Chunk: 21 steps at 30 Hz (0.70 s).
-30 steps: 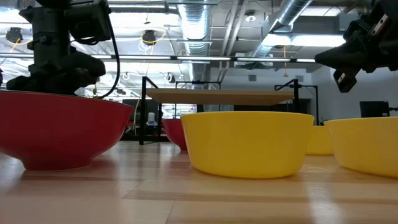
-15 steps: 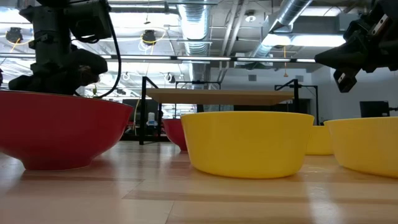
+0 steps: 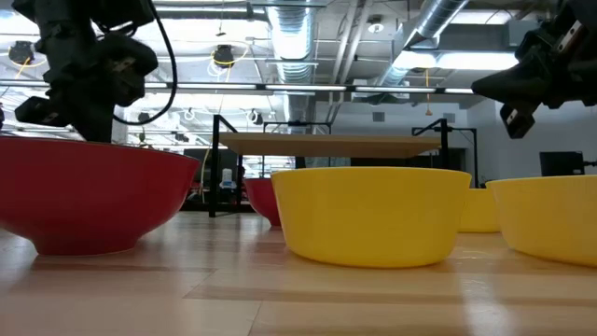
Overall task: Pick & Place Mini bowls
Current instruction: Put the top left white bowl on the shelf
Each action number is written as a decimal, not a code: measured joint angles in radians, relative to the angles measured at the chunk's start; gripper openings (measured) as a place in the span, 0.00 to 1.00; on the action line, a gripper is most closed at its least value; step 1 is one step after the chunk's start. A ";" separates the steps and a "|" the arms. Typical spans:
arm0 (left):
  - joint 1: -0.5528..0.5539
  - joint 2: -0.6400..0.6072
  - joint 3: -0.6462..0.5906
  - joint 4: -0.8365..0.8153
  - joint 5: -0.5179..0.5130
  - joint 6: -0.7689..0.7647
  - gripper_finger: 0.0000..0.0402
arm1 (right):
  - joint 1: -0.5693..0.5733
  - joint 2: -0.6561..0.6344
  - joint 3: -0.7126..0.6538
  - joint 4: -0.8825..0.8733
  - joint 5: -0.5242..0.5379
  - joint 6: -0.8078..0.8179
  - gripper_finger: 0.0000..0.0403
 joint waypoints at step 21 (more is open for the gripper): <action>0.000 -0.003 0.003 0.081 -0.045 0.054 0.01 | 0.000 0.000 0.000 0.047 0.000 0.068 0.00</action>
